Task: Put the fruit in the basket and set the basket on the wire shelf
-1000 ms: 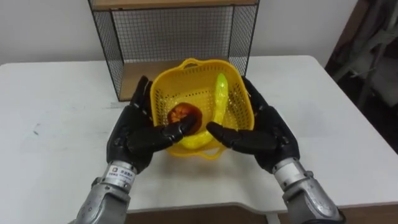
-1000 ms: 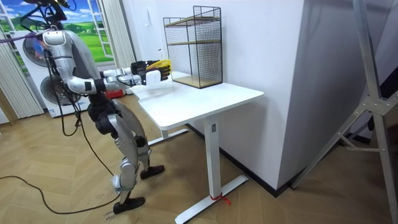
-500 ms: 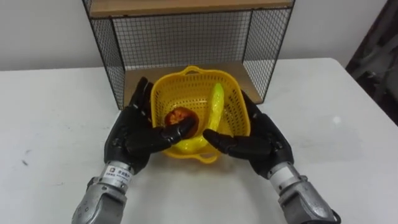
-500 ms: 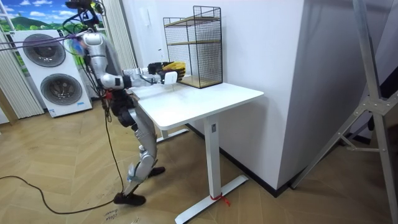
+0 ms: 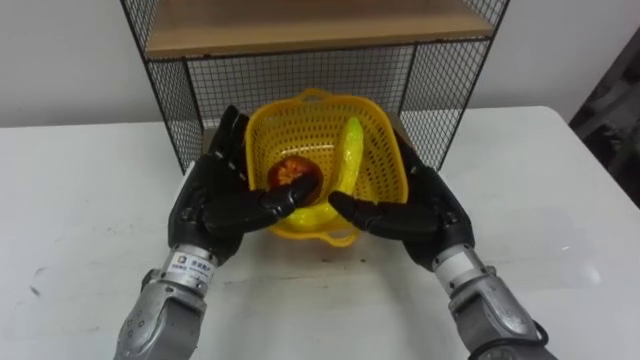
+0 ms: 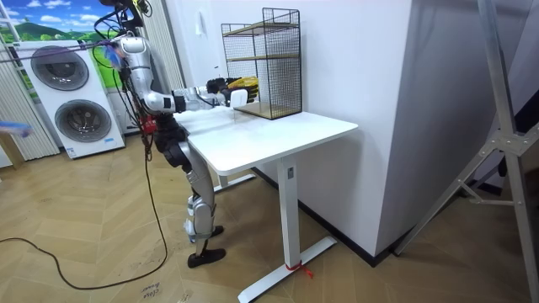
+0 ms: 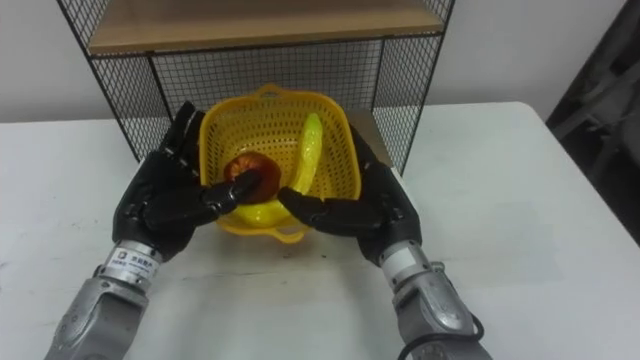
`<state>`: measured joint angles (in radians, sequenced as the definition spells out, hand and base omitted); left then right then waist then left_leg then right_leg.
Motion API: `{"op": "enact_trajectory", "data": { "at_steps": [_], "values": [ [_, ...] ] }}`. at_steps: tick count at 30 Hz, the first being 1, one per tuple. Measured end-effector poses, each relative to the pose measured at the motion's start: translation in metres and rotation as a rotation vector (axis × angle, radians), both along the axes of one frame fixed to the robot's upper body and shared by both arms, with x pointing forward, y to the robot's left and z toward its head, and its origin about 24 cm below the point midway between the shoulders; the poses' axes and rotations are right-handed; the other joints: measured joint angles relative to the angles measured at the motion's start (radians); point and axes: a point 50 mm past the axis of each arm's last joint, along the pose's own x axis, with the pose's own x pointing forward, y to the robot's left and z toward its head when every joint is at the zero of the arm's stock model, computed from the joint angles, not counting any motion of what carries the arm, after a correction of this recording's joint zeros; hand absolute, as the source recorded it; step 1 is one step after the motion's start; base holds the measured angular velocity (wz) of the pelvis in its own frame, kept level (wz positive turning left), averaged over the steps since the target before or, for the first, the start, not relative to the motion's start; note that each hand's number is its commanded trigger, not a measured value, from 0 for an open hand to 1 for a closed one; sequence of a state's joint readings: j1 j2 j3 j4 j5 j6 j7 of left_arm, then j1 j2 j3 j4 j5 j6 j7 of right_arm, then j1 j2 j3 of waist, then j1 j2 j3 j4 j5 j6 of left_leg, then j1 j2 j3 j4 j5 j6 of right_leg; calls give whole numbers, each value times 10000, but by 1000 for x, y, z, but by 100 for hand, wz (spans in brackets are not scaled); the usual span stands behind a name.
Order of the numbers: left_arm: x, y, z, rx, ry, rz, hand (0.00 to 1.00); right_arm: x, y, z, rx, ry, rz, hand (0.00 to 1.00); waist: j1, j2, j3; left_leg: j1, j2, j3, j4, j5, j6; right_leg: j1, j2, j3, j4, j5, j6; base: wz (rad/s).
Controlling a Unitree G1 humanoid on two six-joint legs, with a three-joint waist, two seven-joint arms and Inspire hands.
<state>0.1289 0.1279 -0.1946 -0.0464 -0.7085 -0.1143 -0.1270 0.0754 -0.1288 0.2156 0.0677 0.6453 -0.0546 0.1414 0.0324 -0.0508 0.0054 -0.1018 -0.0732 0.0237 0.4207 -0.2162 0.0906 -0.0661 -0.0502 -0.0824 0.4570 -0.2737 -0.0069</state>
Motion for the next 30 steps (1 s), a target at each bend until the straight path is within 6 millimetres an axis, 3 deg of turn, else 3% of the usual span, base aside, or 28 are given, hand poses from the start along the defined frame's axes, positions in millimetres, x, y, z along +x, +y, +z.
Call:
{"op": "enact_trajectory", "data": {
  "at_steps": [4, 6, 8, 10, 15, 25, 30],
  "values": [
    [4, -2, 4, 38, -138, -69, 0, 0, 0, 0, 131, 85, -163, 0, 9, 3, 7, 176, 124, 56, -240, 77, -100, 168, 98, 3, -280, 135, -101, -5],
    [5, -2, 4, 44, -160, -73, 0, 0, 0, 0, 135, 113, -218, 0, 10, 49, 51, 205, 134, 58, -310, 106, -138, 168, 111, 6, -295, 139, -126, 0],
    [5, -1, 3, 96, -91, -94, 0, 1, 0, 0, 102, 146, -291, 0, 6, 111, 177, 247, 140, 57, -429, 155, -181, 161, 120, 15, -310, 141, -161, 0],
    [5, 0, 1, 133, 76, -73, 0, 1, 0, 0, 91, 182, -346, 0, 0, 134, 201, 240, 156, 43, -525, 206, -213, 145, 143, 9, -384, 165, -201, 0],
    [8, 2, -7, 303, 553, -107, 0, 6, -1, -3, -34, 387, -497, 0, -53, 139, 214, 299, 274, -3, -593, 296, -289, 307, 264, -16, -662, 306, -318, 1],
    [44, -10, -8, 370, 1207, -51, 0, 36, -2, -1, 20, 936, -1011, 0, -63, 281, 225, 559, 380, -57, -755, 354, -346, 760, 382, -150, -1171, 546, -368, 1],
    [45, -12, -19, 457, 2052, 31, 0, 42, -1, -8, -183, 1507, -1074, 0, 1, 304, 221, 815, 424, -82, -823, 382, -373, 1073, 443, -160, -1373, 647, -386, 0]
  ]
}}
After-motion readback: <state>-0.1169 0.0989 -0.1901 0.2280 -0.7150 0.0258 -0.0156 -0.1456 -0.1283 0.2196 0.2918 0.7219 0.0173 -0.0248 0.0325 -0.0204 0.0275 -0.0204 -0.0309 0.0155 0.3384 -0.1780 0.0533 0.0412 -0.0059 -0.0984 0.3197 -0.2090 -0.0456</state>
